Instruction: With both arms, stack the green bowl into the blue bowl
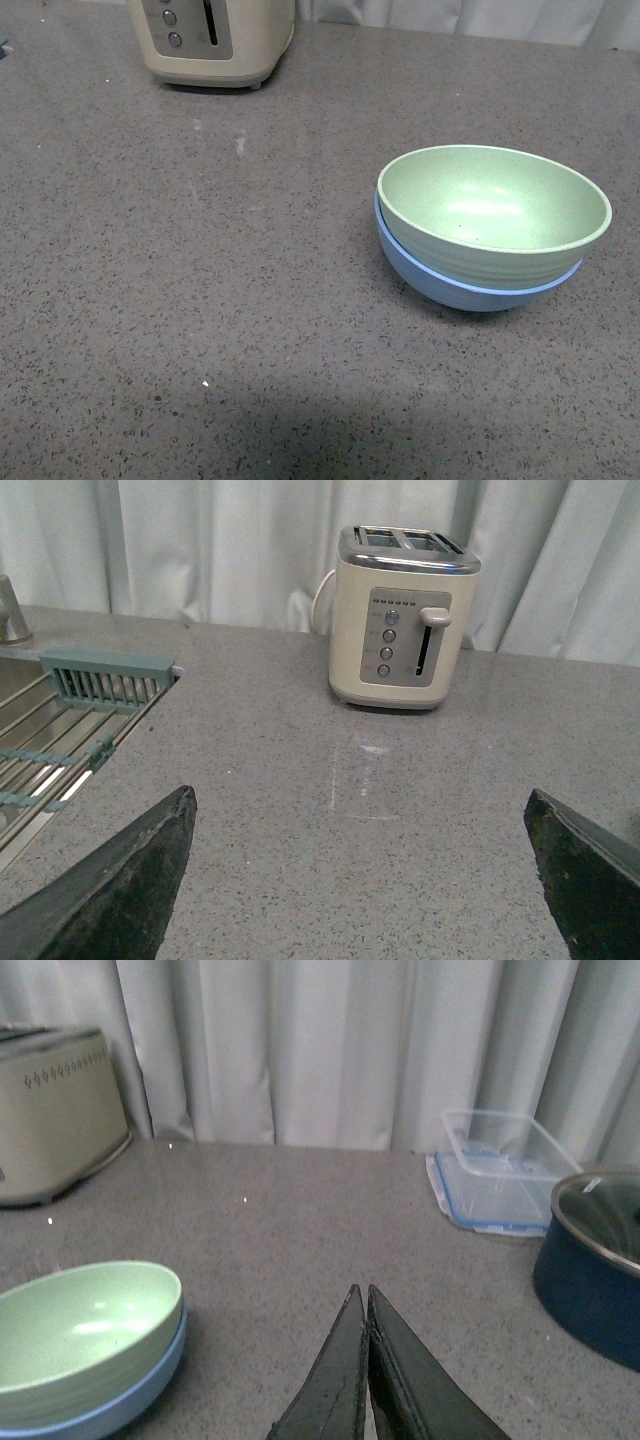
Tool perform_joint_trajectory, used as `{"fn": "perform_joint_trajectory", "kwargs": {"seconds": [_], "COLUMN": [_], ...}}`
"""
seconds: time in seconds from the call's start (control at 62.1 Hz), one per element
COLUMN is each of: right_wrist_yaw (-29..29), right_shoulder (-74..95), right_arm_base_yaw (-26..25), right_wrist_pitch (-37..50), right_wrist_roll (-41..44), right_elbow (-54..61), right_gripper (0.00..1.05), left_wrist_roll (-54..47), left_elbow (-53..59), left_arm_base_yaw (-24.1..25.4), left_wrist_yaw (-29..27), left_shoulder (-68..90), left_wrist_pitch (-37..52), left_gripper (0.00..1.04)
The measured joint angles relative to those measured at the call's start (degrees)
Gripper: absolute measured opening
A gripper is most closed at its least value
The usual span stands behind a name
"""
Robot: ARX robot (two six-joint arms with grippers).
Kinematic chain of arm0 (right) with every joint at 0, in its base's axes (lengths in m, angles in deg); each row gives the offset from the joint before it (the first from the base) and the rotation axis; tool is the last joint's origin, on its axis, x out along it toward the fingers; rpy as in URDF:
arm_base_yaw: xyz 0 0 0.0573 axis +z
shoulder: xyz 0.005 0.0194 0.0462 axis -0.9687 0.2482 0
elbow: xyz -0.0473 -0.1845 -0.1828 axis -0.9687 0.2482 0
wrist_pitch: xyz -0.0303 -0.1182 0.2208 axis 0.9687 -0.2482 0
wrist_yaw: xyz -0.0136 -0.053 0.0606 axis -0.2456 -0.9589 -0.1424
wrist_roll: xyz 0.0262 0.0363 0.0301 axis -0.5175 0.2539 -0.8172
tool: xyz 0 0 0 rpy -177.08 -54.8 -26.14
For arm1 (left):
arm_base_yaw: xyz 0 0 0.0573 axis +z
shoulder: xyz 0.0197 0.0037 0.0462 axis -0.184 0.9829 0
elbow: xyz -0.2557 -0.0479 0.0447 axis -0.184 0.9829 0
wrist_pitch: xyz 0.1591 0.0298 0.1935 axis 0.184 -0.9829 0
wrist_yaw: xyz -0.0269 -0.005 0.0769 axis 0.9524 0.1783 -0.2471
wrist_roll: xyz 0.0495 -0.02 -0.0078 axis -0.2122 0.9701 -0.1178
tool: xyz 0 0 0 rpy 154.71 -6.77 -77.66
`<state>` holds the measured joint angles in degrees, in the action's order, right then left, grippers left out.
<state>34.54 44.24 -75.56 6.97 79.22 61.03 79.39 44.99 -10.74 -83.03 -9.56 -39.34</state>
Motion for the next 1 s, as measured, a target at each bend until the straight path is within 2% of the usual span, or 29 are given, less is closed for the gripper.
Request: {"fn": "perform_joint_trajectory", "kwargs": {"seconds": [0.161,0.274,0.531,0.596,0.644,0.998], "right_wrist_yaw": [-0.07,-0.04,-0.07,-0.07,-0.07,-0.09], "right_shoulder": [-0.20,-0.15,-0.17,-0.17,-0.17,-0.17], "right_arm_base_yaw": [0.00,0.00,0.00,0.00,0.00,0.00], "right_wrist_pitch": [0.00,-0.02,0.00,0.00,0.00,0.00], "right_wrist_roll": [0.02,0.00,0.00,0.00,-0.04,-0.04], "right_elbow": [0.00,0.00,0.00,0.00,0.00,0.00], "right_gripper": [0.01,0.28,0.70,0.88,0.97,0.95], "left_wrist_roll": [0.00,0.00,0.00,0.00,0.00,0.00], "left_elbow": [0.00,0.00,0.00,0.00,0.00,0.00], "left_arm_base_yaw": [0.00,0.00,0.00,0.00,0.00,0.00], "left_wrist_yaw": [0.00,0.00,0.00,0.00,0.00,0.00], "left_shoulder": [0.00,0.00,0.00,0.00,0.00,0.00], "left_wrist_pitch": [0.00,0.00,0.00,0.00,0.00,0.00], "left_gripper": [0.98,0.98,0.98,0.98,0.98,0.98]}}
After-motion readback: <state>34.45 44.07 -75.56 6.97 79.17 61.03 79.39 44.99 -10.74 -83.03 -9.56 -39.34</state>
